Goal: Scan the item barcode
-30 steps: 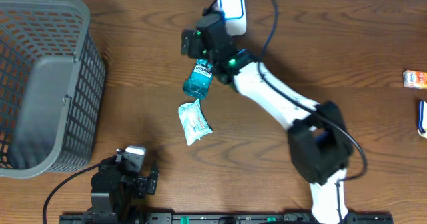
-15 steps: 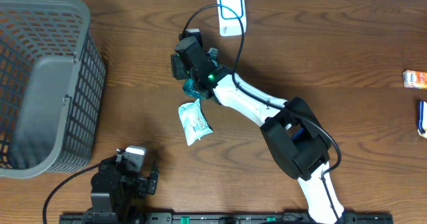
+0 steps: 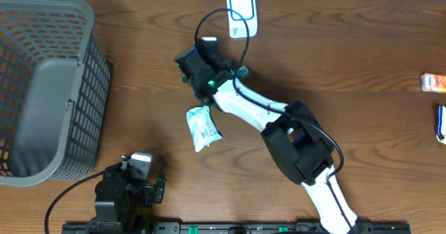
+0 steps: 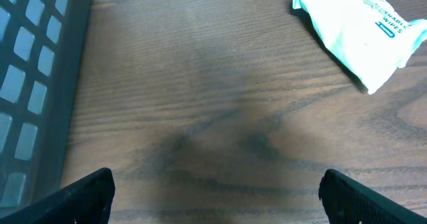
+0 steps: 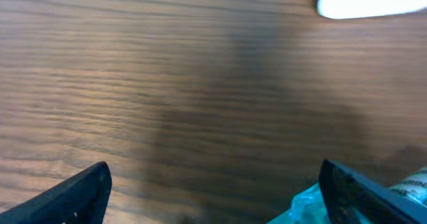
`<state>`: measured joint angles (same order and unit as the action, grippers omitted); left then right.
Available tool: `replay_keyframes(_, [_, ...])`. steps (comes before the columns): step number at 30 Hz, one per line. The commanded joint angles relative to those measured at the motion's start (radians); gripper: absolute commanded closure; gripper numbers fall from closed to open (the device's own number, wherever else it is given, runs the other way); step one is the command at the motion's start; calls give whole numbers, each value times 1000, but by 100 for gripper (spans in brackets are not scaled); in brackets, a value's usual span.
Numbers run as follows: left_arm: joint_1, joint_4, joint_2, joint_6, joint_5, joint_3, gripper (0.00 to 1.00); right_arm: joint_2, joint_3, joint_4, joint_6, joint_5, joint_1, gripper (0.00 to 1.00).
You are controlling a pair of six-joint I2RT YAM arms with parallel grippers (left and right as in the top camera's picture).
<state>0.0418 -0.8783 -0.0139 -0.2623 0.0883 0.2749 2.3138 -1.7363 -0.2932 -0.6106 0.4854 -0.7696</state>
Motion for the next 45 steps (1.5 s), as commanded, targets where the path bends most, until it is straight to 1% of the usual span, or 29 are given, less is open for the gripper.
replay_keyframes(1, [-3,-33,3,2,6,-12,2,-1,-51,-54,-163,176,-50,3])
replay_keyframes(4, [-3,-33,3,2,6,-12,2,3,-51,-89,-256,179,-57,2])
replay_keyframes(6, [-3,-33,3,2,6,-12,2,5,-50,-100,-285,177,-58,3])
replay_keyframes(15, [-3,-33,3,2,6,-12,2,9,-50,-141,-290,148,-34,6])
replay_keyframes(19, [-3,-33,3,2,6,-12,2,21,-50,-137,-288,146,-15,6])
replay_keyframes(20, [-3,-33,3,2,6,-12,2,27,-50,-129,-277,139,-8,8])
replay_keyframes(21, [-3,-33,3,2,6,-12,2,33,-50,-126,-271,123,-2,13])
replay_keyframes(23, [-3,-33,3,2,6,-12,2,44,-50,-131,-270,88,11,31])
replay_keyframes(24, [-3,-33,3,2,6,-12,2,54,-50,-154,-271,58,24,50])
replay_keyframes(25, [-3,-33,3,2,6,-12,2,54,-50,-172,-272,53,28,61])
replay_keyframes(27, [-3,-33,3,2,6,-12,2,54,-50,-197,-271,51,30,69])
replay_keyframes(29, [-3,-33,3,2,6,-12,2,47,-51,-219,-271,50,29,73])
replay_keyframes(33, [-3,-33,3,2,6,-12,2,19,-51,-287,-272,25,26,76])
replay_keyframes(37, [-3,-33,3,2,6,-12,2,-13,-51,-407,-272,-66,26,83])
replay_keyframes(41, [-3,-33,3,2,6,-12,2,-45,-51,-507,-272,-141,25,83])
replay_keyframes(43, [-3,-33,3,2,6,-12,2,-64,-51,-535,-269,-144,23,74])
replay_keyframes(45, [-3,-33,3,2,6,-12,2,-95,-51,-539,-230,-147,23,60])
